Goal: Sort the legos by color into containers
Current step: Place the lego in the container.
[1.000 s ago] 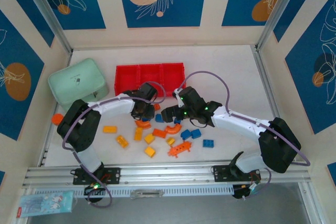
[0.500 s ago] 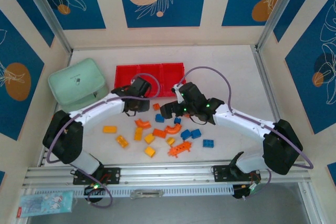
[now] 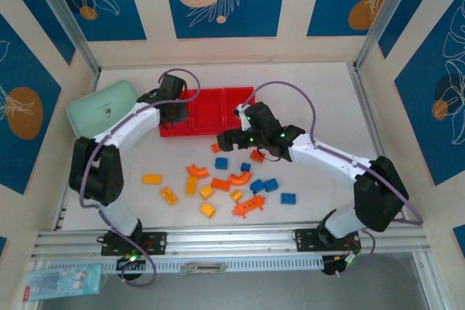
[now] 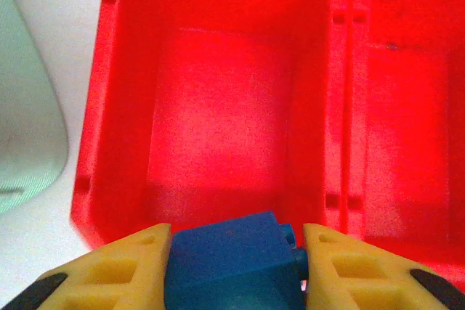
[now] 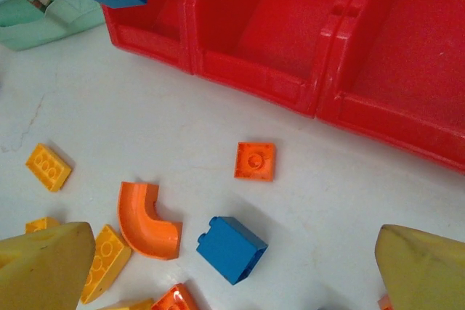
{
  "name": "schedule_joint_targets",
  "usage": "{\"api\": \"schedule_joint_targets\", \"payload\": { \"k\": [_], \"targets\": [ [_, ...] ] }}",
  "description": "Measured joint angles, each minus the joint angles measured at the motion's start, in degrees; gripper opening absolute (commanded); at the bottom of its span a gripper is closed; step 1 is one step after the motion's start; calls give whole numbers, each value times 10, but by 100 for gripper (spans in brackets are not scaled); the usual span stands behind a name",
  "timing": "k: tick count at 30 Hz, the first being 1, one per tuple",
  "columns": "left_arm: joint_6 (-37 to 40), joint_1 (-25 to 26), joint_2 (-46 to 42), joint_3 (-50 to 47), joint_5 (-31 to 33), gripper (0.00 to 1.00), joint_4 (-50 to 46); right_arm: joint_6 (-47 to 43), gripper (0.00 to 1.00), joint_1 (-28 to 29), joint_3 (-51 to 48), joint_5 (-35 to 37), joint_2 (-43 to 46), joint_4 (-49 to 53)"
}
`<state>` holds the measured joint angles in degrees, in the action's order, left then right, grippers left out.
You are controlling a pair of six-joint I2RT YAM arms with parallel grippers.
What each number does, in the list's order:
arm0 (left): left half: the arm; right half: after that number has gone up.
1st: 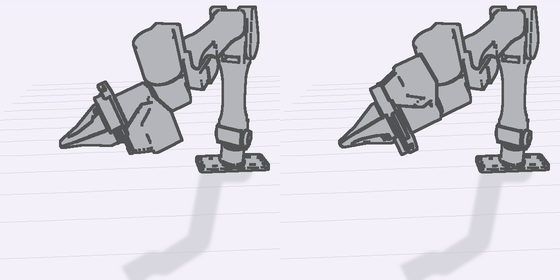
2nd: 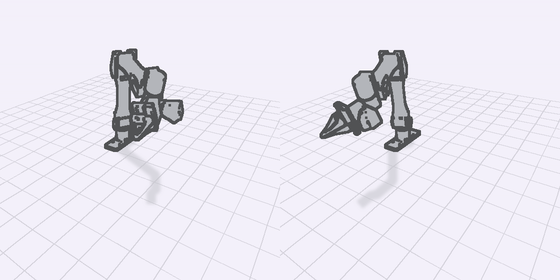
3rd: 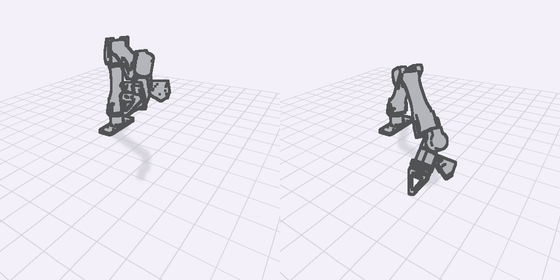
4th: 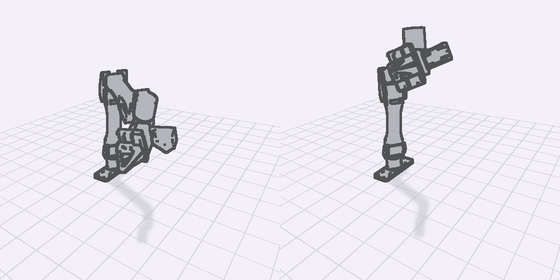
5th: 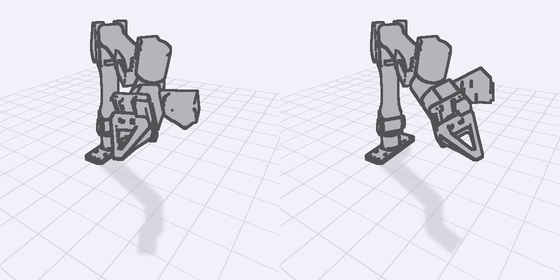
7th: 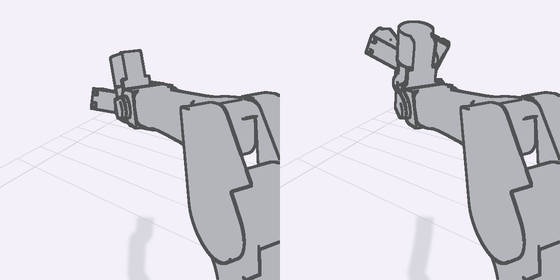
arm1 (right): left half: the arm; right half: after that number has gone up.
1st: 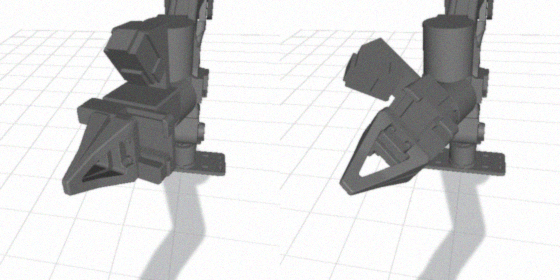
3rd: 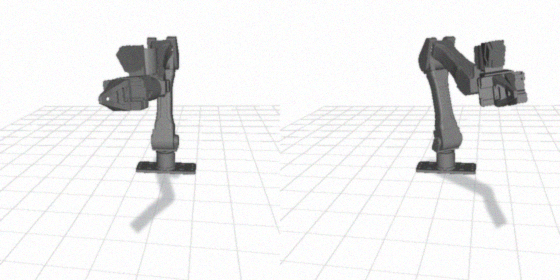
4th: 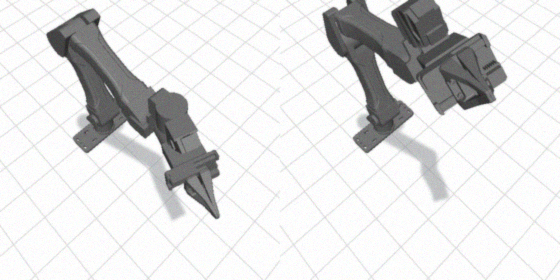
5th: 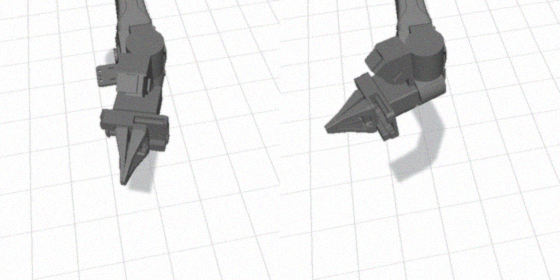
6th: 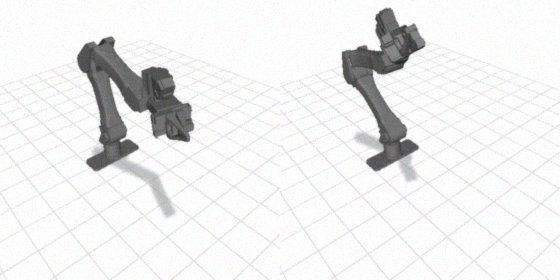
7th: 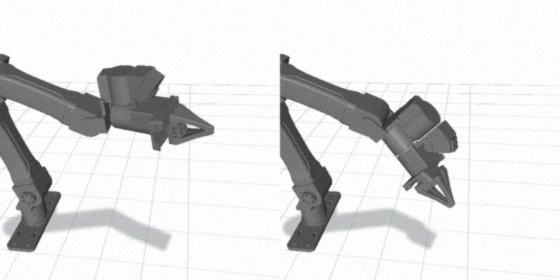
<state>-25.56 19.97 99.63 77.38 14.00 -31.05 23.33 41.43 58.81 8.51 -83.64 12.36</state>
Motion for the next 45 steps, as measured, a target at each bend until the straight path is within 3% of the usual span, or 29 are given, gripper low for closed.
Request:
{"api": "schedule_joint_targets", "payload": {
  "k": [6,15,24,27,34,39,45],
  "targets": [
    [21,-7,76,55,2,58,-1,0,99,-10,0,-5,-2,-1],
    [36,-7,76,68,-4,65,-14,1,99,-29,-15,-10,23,6],
    [17,4,-50,-31,-106,72,-11,16,99,-64,-46,-28,60,25],
    [3,28,-88,-64,-128,73,-11,21,99,-70,-65,-35,70,33],
    [-44,143,-132,-128,-158,75,-11,36,99,-73,-92,-45,85,54],
    [-84,206,-133,-153,-153,76,-12,46,99,-76,-115,-47,85,66],
    [-109,246,-96,-151,-132,76,-12,57,99,-83,-146,-56,90,67]
  ]
}}
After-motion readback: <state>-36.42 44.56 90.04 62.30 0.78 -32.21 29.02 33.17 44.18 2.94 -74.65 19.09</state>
